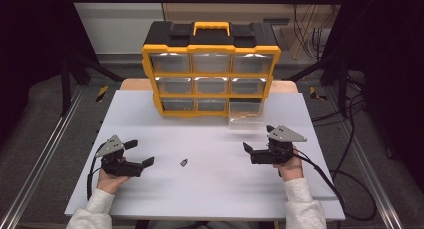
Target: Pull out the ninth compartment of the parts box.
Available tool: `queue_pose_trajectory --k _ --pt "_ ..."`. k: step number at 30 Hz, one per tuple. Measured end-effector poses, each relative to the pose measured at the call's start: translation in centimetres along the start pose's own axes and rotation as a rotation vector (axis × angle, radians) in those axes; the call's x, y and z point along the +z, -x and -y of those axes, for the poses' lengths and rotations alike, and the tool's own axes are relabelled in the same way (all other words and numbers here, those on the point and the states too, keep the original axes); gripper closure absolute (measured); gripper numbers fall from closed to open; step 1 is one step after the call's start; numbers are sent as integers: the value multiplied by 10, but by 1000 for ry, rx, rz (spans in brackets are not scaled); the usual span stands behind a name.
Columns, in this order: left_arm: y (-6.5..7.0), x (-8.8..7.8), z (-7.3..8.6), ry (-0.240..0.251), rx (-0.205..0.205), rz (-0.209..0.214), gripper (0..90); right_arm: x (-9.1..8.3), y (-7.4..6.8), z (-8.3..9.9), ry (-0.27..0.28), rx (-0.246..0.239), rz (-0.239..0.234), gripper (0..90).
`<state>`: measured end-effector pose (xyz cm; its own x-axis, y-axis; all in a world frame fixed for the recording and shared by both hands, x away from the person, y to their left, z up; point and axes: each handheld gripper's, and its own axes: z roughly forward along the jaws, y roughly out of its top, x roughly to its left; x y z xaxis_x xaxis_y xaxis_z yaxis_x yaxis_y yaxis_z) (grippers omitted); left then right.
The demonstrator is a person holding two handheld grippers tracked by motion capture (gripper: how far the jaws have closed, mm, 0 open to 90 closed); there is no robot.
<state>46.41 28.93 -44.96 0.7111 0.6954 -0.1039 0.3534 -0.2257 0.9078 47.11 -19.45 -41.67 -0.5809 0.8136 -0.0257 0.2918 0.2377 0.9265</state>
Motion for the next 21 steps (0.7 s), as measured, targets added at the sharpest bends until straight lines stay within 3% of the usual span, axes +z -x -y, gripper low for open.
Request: queue_pose_trajectory --k 4,12,21 --pt "2 0 -1 2 1 5 6 -5 5 5 4 33 -13 5" --pt "7 1 -4 4 2 8 5 -12 17 23 -28 45 -48 5" --pt "16 3 -9 4 4 24 4 -18 22 33 -9 47 -77 5"
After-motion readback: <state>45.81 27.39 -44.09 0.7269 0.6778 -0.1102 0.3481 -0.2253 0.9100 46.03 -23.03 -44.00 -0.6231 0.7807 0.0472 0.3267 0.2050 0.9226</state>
